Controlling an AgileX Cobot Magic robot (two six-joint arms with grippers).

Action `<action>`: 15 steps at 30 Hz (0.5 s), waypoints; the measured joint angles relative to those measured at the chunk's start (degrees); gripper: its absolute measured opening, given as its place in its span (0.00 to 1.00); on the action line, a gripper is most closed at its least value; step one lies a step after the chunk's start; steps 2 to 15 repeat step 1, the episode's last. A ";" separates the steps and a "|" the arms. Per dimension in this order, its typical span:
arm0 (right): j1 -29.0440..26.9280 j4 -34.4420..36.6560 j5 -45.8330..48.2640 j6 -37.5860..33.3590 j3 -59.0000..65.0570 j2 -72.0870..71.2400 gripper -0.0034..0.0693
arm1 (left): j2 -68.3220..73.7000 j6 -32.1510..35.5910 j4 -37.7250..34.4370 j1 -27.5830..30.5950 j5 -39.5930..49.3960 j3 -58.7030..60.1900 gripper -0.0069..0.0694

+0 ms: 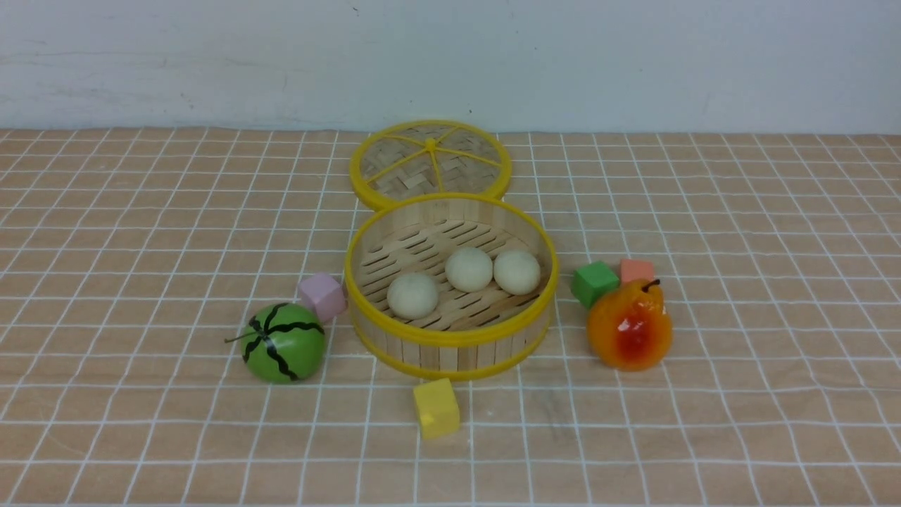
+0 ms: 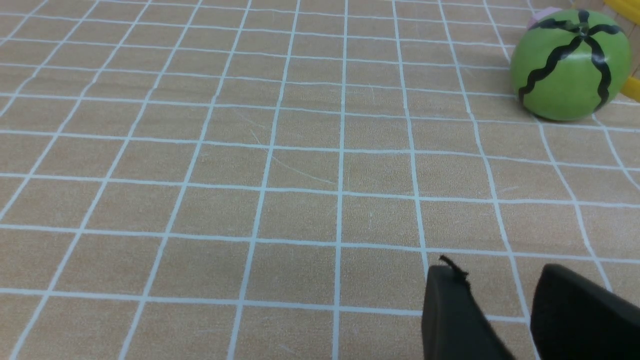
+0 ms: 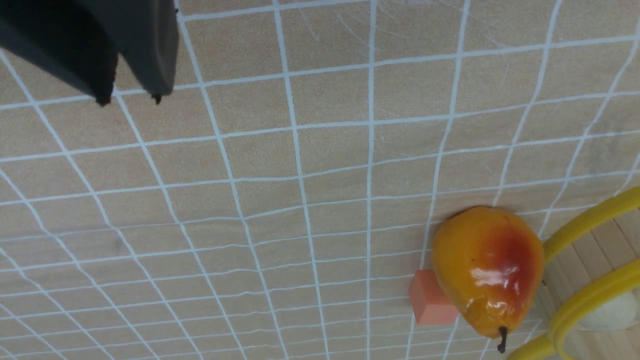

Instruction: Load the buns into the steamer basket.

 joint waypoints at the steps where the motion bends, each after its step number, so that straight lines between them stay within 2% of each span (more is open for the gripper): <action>1: 0.00 0.00 0.00 0.00 0.00 0.00 0.21 | 0.00 0.00 0.00 0.00 0.00 0.00 0.40; 15: 0.00 0.00 0.00 0.00 0.00 0.00 0.21 | 0.00 0.00 0.00 0.00 0.00 0.00 0.40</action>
